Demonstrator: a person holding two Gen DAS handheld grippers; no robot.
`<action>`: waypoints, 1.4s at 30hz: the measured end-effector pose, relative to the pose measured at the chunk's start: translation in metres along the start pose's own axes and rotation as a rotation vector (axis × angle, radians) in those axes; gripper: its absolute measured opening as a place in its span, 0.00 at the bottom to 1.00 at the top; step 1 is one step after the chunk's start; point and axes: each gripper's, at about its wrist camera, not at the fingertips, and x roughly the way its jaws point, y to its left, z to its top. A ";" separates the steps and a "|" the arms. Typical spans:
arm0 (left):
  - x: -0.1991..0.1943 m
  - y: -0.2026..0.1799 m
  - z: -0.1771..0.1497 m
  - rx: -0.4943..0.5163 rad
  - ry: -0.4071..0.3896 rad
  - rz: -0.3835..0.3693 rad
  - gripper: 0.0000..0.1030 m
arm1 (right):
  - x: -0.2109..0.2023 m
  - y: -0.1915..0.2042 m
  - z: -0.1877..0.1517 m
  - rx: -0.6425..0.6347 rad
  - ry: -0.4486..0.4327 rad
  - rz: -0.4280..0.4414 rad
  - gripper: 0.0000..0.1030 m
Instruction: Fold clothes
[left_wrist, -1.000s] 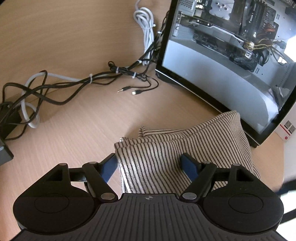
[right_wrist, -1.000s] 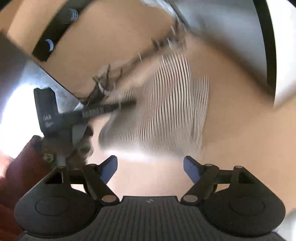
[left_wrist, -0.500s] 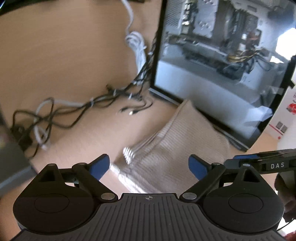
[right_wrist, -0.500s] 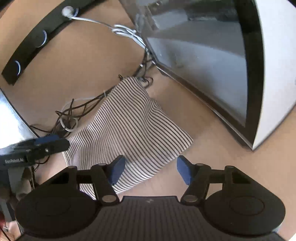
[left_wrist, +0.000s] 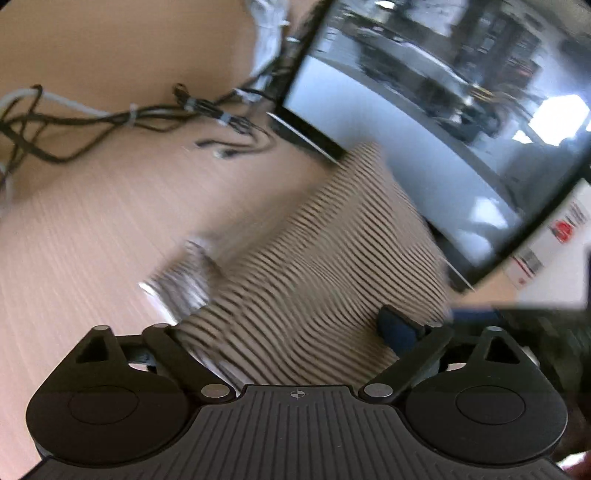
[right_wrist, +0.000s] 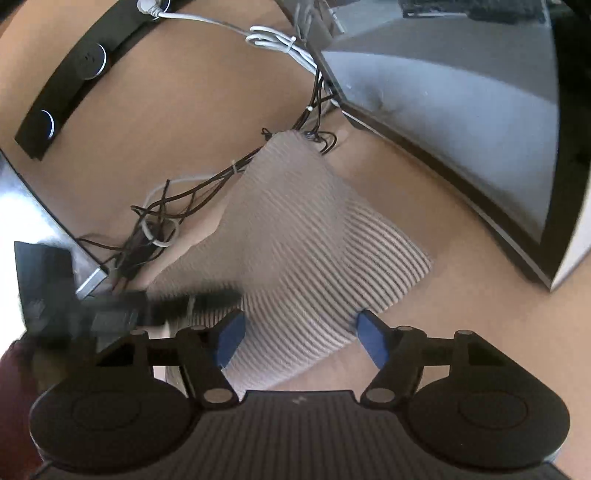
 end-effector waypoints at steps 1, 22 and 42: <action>-0.002 -0.006 -0.010 -0.016 0.000 -0.018 0.92 | 0.002 0.000 0.003 -0.017 0.006 -0.009 0.67; -0.048 -0.035 -0.044 -0.228 -0.118 0.220 0.98 | -0.022 -0.007 -0.016 -0.267 0.076 0.029 0.90; -0.031 -0.105 -0.101 -0.246 -0.095 0.009 0.75 | -0.028 0.023 0.006 -0.832 0.034 0.086 0.86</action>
